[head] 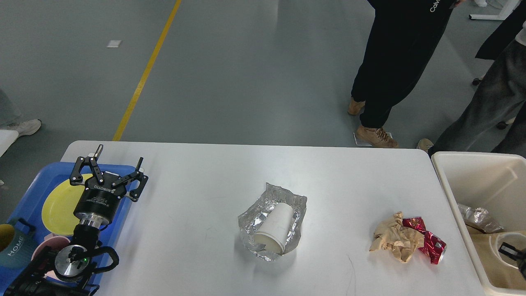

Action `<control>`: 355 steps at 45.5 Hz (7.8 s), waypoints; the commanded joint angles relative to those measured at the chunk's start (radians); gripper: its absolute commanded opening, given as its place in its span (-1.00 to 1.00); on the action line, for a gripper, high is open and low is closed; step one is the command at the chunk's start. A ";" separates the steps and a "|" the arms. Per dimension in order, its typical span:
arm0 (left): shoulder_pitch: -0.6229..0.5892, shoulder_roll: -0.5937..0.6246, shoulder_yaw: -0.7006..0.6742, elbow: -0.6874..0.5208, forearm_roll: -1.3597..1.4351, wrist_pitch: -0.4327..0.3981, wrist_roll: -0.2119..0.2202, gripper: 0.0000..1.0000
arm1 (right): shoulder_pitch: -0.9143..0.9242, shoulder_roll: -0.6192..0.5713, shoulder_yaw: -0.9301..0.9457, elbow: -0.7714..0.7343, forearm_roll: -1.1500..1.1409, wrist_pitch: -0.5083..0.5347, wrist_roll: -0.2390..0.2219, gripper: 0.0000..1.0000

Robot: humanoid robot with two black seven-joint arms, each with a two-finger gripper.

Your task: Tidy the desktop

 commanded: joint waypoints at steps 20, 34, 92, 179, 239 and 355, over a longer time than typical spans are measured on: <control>0.000 0.000 -0.002 0.000 0.000 0.000 0.000 0.93 | -0.046 0.037 0.001 -0.028 0.000 -0.045 -0.013 -1.00; 0.001 0.000 0.000 0.000 0.000 0.000 0.000 0.93 | -0.071 0.043 0.001 -0.019 -0.001 -0.218 -0.005 1.00; 0.000 0.000 -0.002 0.000 0.000 0.000 0.002 0.93 | 1.377 -0.071 -0.555 1.127 -0.244 0.433 -0.137 1.00; 0.000 0.000 -0.002 0.000 0.000 0.000 0.002 0.93 | 0.899 0.523 -0.082 0.919 0.152 0.113 -0.157 0.80; 0.000 0.000 -0.002 0.000 0.000 0.000 0.002 0.93 | 0.754 0.569 -0.057 0.801 0.171 0.052 -0.224 -1.00; 0.000 0.002 0.000 0.000 0.000 0.000 0.000 0.93 | 1.105 -0.517 -0.488 0.767 -0.093 0.463 -0.106 -1.00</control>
